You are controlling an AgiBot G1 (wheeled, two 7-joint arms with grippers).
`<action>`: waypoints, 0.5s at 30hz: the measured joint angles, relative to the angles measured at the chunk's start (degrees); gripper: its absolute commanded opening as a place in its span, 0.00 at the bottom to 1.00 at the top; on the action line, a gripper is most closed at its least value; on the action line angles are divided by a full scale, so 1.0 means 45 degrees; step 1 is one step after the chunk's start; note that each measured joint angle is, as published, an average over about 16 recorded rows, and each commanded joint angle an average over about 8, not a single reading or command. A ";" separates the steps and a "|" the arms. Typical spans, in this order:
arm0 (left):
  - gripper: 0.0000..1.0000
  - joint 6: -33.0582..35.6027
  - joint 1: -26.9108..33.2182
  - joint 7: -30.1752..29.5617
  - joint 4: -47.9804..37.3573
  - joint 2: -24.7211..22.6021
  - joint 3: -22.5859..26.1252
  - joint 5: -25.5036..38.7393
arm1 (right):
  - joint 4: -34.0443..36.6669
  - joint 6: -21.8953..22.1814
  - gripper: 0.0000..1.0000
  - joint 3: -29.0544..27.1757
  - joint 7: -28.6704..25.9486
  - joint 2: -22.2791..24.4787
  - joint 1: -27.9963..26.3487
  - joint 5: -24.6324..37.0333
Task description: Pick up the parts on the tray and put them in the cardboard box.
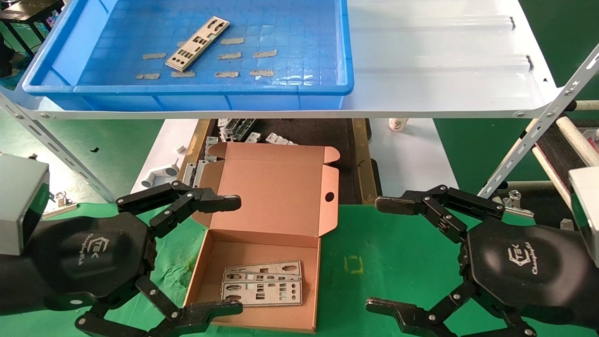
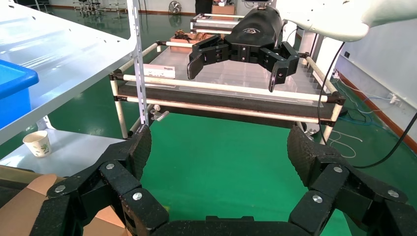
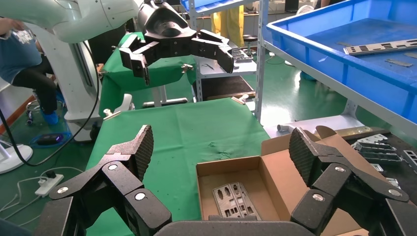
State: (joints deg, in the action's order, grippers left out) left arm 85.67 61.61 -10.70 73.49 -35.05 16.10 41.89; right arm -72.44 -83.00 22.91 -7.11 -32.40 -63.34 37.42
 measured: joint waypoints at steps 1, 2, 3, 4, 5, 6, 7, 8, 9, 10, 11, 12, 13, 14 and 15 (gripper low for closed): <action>1.00 0.0000 0.0000 0.0000 0.0000 0.0000 0.0000 0.0000 | 0.0000 0.0000 1.00 0.0000 0.0000 0.0000 0.0000 0.0000; 1.00 0.0000 0.0000 0.0000 0.0000 0.0000 0.0000 0.0000 | 0.0000 0.0000 1.00 0.0000 0.0000 0.0000 0.0000 0.0000; 1.00 0.0000 0.0000 0.0000 0.0000 0.0000 0.0000 0.0000 | 0.0000 0.0000 1.00 0.0000 0.0000 0.0000 0.0000 0.0000; 1.00 0.0000 0.0000 0.0000 0.0000 0.0000 0.0000 0.0000 | 0.0000 0.0000 1.00 0.0000 0.0000 0.0000 0.0000 0.0000; 1.00 0.0000 0.0000 0.0000 0.0000 0.0000 0.0000 0.0000 | 0.0000 0.0000 1.00 0.0000 0.0000 0.0000 0.0000 0.0000; 1.00 0.0000 0.0000 0.0000 0.0000 0.0000 0.0000 0.0000 | 0.0000 0.0000 1.00 0.0000 0.0000 0.0000 0.0000 0.0000; 1.00 0.0000 0.0000 0.0000 0.0000 0.0000 0.0000 0.0000 | 0.0000 0.0000 1.00 0.0000 0.0000 0.0000 0.0000 0.0000; 1.00 0.0000 0.0000 0.0000 0.0000 0.0000 0.0000 0.0000 | 0.0000 0.0000 1.00 0.0000 0.0000 0.0000 0.0000 0.0000; 1.00 0.0000 0.0000 0.0000 0.0000 0.0000 0.0000 0.0000 | 0.0000 0.0000 1.00 0.0000 0.0000 0.0000 0.0000 0.0000; 1.00 0.0000 0.0000 0.0000 0.0000 0.0000 0.0000 0.0000 | 0.0000 0.0000 1.00 0.0000 0.0000 0.0000 0.0000 0.0000; 1.00 0.0000 0.0000 0.0000 0.0000 0.0000 0.0000 0.0000 | 0.0000 0.0000 1.00 0.0000 0.0000 0.0000 0.0000 0.0000; 1.00 0.0000 0.0000 0.0000 0.0000 0.0000 0.0000 0.0000 | 0.0000 0.0000 1.00 0.0000 0.0000 0.0000 0.0000 0.0000; 1.00 0.0000 0.0000 0.0000 0.0000 0.0000 0.0000 0.0000 | 0.0000 0.0000 0.99 0.0000 0.0000 0.0000 0.0000 0.0000; 1.00 0.0000 -0.0001 -0.0001 0.0001 0.0000 -0.0001 0.0000 | 0.0000 0.0000 0.92 0.0000 0.0000 0.0000 0.0000 0.0000; 1.00 0.0000 -0.0001 -0.0001 0.0001 0.0000 -0.0001 0.0000 | 0.0000 0.0000 0.84 0.0000 0.0000 0.0000 0.0000 0.0000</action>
State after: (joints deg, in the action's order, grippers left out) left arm 85.67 61.61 -10.70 73.49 -35.05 16.10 41.89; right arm -72.44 -83.00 22.91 -7.11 -32.40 -63.34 37.42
